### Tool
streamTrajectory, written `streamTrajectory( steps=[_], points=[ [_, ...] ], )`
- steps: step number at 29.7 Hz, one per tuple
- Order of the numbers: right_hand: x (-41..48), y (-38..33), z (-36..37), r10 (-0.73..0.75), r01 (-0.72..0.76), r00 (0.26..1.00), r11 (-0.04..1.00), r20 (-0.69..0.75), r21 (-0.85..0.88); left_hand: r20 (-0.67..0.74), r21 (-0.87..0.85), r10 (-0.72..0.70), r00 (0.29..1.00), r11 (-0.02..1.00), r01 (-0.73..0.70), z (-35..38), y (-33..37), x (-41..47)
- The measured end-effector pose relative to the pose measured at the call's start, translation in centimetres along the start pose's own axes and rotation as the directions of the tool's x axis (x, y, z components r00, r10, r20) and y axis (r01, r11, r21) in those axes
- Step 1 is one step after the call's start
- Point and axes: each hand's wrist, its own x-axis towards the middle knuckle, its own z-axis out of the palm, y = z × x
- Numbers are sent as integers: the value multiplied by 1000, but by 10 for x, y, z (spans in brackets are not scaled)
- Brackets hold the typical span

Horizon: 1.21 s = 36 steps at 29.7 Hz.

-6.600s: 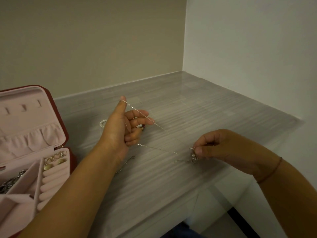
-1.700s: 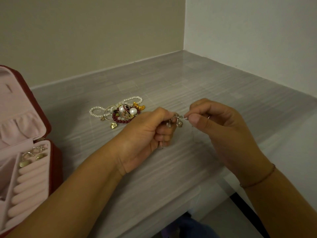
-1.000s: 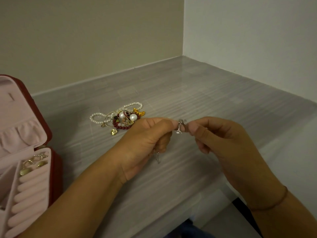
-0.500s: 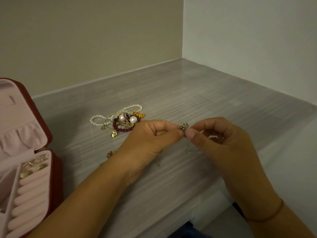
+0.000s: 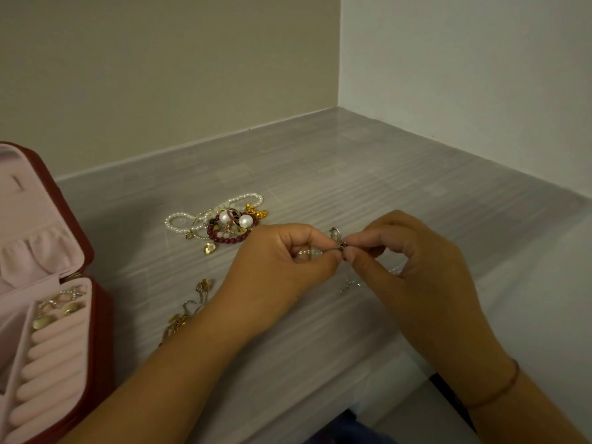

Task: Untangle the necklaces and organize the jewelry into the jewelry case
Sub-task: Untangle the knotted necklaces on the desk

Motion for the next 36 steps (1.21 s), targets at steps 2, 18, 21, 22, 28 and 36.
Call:
streamTrajectory(
  steps=[2,18,21,22,28,36],
  points=[
    [0,-1,0,13,-13,1000,1000,-5,-3,-27,-29,8,1000,1000,-9,2,1,-1],
    [8,9,-5,296,-588,789,111,539,801,63,-302,-192,979,932,202,-6,-1,2],
    [9,12,-6,305,-581,794,129,525,804,114,-369,-197,974,902,225,-8,0,2],
    [10,13,-6,312,-576,796,130,518,807,121,-401,-198,973,887,231,-8,0,2],
    [8,10,-8,319,-547,828,281,461,789,141,-475,-196,970,847,240,-6,-2,5],
    [8,-10,-7,208,-263,961,891,182,370,141,-415,-186,972,880,229,-5,-3,4]
  ],
)
